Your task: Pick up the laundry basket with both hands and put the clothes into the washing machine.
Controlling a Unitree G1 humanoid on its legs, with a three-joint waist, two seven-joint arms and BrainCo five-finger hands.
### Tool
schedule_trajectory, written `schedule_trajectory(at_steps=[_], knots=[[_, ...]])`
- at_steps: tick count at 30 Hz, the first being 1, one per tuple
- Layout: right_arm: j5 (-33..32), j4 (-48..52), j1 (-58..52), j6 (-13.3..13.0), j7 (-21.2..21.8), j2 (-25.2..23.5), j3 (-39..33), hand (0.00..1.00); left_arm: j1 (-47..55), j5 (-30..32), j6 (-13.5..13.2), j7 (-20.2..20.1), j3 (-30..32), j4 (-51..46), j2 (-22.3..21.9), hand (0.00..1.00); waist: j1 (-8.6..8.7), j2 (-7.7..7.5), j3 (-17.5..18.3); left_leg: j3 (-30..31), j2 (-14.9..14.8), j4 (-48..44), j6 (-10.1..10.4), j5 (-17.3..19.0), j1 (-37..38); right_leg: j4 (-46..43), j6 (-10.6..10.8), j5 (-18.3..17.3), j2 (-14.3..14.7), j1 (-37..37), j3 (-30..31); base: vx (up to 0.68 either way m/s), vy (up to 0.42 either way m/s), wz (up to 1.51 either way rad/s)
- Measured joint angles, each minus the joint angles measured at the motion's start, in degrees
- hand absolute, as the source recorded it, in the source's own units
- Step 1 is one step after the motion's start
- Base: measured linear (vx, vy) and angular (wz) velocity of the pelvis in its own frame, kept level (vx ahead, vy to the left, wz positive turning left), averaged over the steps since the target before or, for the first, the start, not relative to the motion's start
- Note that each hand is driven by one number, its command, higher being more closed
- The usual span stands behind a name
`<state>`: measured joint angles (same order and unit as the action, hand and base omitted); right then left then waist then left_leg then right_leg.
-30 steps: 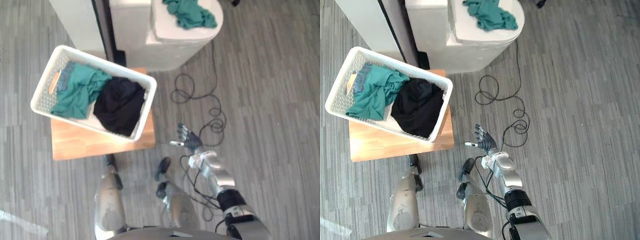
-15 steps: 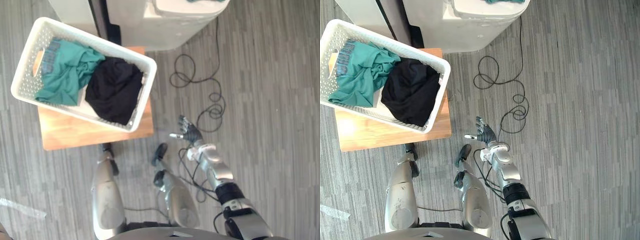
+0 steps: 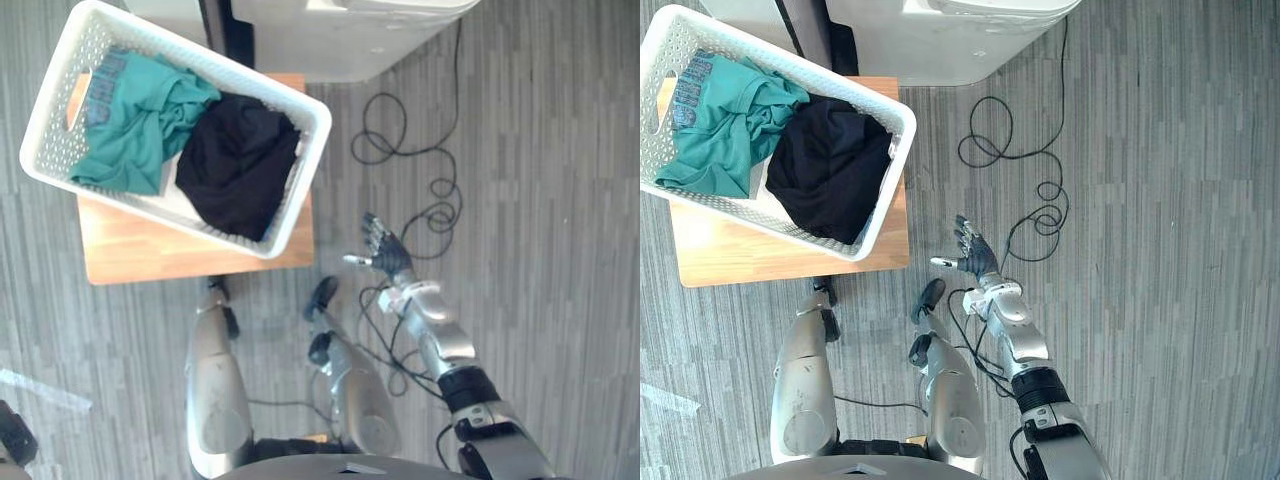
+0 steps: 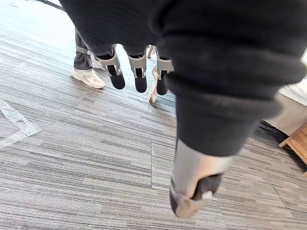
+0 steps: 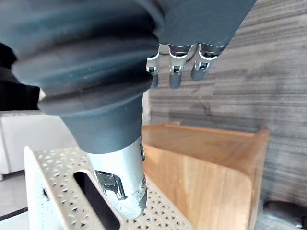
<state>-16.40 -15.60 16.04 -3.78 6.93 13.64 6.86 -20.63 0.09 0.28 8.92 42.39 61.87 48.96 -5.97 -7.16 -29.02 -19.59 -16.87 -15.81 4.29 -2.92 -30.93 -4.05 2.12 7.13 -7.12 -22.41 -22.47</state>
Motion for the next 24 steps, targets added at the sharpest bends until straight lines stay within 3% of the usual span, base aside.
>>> schedule_trajectory(at_steps=[10,15,18,24], knots=[[0.6,5.9,-3.6,-1.1,-0.8,0.0,-0.2,0.00,-0.6,-2.3,-1.8,1.0,-3.0,-5.0,-2.9,0.00,1.54,0.33,-0.2,-2.7,0.2,1.0,-0.1,0.0,2.6,-0.9,0.4,0.3,-0.6,-0.7,2.7,0.01,-0.020,-0.14],[0.6,6.6,-5.2,-1.1,-1.3,-0.2,-0.2,0.00,-3.6,-2.2,-2.0,1.4,-10.2,-9.7,-3.0,0.00,1.76,0.45,0.1,-3.6,0.6,2.2,0.0,-0.3,4.6,-0.6,0.5,0.3,-0.7,0.8,2.9,0.02,-0.016,0.00],[0.6,8.3,-6.7,-1.3,-1.2,-0.2,-0.2,0.00,-4.4,-2.0,-2.9,2.0,-11.5,-12.4,-3.0,0.00,2.22,0.84,0.3,-4.0,1.5,4.2,-0.1,-1.2,6.0,-0.1,0.7,0.4,-1.2,1.4,3.0,0.01,-0.004,0.02],[1.0,8.2,-12.3,-1.3,-1.1,-1.2,-2.4,0.00,-3.1,-1.0,-3.2,2.0,-11.8,-14.0,-5.3,0.00,2.81,2.53,5.1,-4.1,2.9,7.2,0.1,-2.2,7.7,1.1,1.3,0.2,-1.6,2.5,2.7,0.05,-0.006,0.05]])
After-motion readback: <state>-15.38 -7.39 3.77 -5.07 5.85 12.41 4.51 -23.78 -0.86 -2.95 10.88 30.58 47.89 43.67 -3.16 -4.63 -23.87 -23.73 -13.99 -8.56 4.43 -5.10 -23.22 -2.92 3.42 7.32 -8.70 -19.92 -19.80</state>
